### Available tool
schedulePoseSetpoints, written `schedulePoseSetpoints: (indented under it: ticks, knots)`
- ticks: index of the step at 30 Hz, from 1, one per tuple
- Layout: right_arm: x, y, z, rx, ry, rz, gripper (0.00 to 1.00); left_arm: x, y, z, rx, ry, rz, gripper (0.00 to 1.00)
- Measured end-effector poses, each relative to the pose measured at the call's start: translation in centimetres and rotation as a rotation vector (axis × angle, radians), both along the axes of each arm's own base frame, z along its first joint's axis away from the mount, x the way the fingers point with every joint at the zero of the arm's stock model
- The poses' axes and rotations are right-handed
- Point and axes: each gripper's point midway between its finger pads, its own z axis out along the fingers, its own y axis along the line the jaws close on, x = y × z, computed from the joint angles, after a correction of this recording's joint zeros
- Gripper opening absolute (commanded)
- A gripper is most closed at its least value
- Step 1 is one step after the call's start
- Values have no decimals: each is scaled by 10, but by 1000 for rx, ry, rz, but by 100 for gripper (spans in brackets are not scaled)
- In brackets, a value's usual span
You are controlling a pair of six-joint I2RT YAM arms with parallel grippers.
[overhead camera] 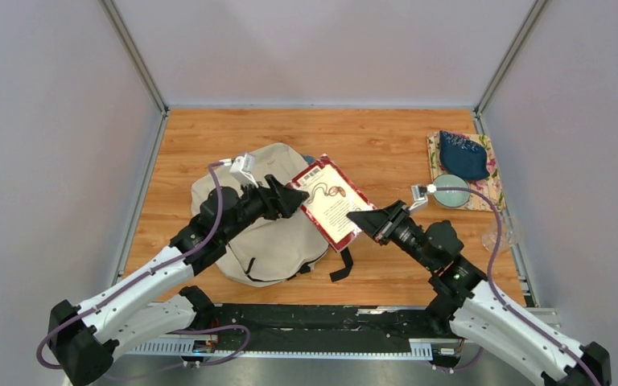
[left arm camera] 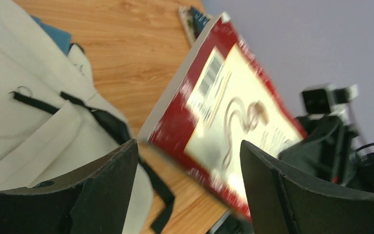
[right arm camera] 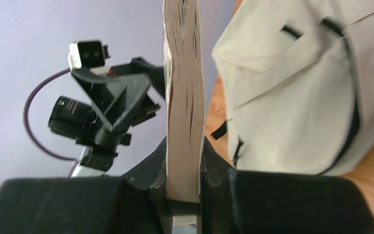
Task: Pack the student bag
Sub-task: Pick up the book from the center of the board.
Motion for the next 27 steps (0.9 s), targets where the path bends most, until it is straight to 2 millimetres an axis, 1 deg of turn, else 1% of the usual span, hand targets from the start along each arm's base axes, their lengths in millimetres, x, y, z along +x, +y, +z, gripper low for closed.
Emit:
schedulePoseSetpoints:
  ticks: [1, 2, 5, 8, 9, 12, 15, 18, 23, 27]
  knots:
    - [2, -8, 0, -23, -6, -43, 0, -2, 1, -4, 57, -8, -15, 84]
    - [4, -19, 0, -52, -8, -96, 0, -5, 2, -14, 117, -10, -37, 84]
    - [9, -43, -12, -150, 22, -208, 0, -19, 8, -57, 284, 38, -111, 84]
    - [10, -64, -32, -254, 70, -289, 0, -38, 17, -101, 436, 97, -187, 84]
    - [10, -70, -38, -282, 83, -308, 0, -44, 18, -110, 479, 105, -208, 84]
    - [5, -89, -56, -355, 116, -361, 0, -64, 16, -125, 583, 80, -287, 84]
    - [2, -100, -60, -371, 118, -397, 0, -78, 10, -133, 663, 36, -357, 84]
    - [2, -106, -64, -390, 128, -418, 0, -88, 1, -139, 735, -3, -423, 84]
    - [-1, -110, -74, -422, 155, -420, 0, -96, -8, -153, 843, -35, -486, 84]
    - [-2, -111, -77, -428, 168, -420, 0, -96, -8, -163, 909, -35, -497, 81]
